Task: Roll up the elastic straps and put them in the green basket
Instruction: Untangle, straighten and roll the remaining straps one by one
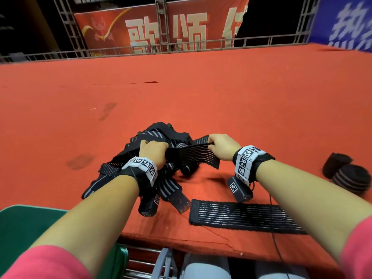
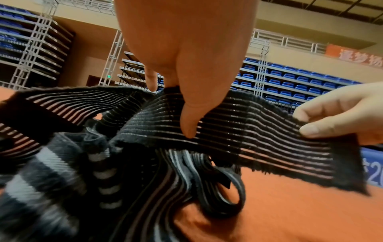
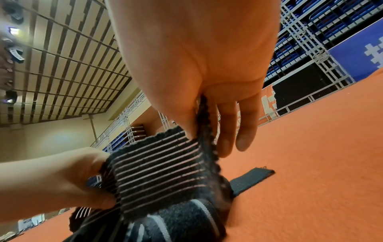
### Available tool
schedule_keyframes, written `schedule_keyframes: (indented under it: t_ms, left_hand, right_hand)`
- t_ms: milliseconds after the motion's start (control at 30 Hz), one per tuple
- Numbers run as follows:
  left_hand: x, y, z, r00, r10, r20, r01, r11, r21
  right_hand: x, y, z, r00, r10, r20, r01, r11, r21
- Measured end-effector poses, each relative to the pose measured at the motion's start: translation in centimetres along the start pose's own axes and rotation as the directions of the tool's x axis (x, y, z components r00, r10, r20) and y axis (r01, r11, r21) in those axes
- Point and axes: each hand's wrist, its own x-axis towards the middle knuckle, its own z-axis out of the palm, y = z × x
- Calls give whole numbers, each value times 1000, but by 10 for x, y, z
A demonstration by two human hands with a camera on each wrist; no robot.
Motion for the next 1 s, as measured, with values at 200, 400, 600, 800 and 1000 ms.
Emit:
schedule_keyframes:
  t_ms: [200, 400, 600, 800, 1000]
  left_hand:
    - [0, 21, -3, 997, 57, -50, -58, 998, -25]
    - [-4, 22, -7, 998, 55, -41, -56, 998, -35]
    - [-6, 6, -2, 999, 28, -27, -29, 998, -54]
    - [-1, 8, 5, 999, 40, -29, -43, 995, -89]
    - [-4, -15, 14, 999, -10, 46, 20, 975, -223]
  right_hand:
    - [-8, -32, 8, 970, -232, 76, 228, 972, 57]
    - [-6, -78, 42, 928, -282, 242, 247, 955, 167]
    - [-6, -86, 48, 908, -291, 302, 218, 942, 254]
    - [-3, -80, 39, 956, -236, 173, 203, 961, 187]
    - [-1, -68, 24, 985, -128, 116, 112, 984, 136]
